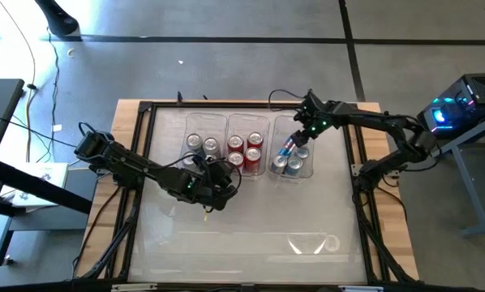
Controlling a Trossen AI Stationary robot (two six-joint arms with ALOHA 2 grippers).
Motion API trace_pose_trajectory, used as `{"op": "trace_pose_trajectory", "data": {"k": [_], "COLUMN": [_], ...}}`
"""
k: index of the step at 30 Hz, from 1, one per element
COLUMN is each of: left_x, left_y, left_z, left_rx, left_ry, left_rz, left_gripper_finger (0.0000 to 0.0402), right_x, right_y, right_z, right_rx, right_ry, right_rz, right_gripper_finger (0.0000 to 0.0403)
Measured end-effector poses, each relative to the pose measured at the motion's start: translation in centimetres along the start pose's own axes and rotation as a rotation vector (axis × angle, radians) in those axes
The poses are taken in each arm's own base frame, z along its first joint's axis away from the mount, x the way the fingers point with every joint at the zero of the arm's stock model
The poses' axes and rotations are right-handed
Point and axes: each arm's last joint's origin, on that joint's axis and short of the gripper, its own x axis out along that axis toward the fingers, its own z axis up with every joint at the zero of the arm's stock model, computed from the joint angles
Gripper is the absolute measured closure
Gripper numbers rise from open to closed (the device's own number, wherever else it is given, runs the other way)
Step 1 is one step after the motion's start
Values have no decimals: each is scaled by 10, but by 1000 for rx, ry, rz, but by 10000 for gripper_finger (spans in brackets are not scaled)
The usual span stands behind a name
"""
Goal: Sort soda cans
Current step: Put the top left blue soda can inside the right transparent bin upright
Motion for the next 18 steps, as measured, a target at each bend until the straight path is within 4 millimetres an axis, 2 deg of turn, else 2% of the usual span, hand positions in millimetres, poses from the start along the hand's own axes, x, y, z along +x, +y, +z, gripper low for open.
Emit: {"op": "trace_pose_trajectory", "data": {"k": [7, 18], "left_x": [0, 0], "left_y": [0, 0], "left_z": [0, 0], "left_rx": [-1, -2], "left_ry": [0, 3], "left_rz": [-2, -6], "left_gripper_finger": [211, 211], "right_x": [1, -1], "right_y": [4, 6], "right_z": [5, 6], "right_rx": [-37, -76], "right_ry": [-36, -20], "right_rz": [121, 190], "right_gripper_finger": [216, 216]}}
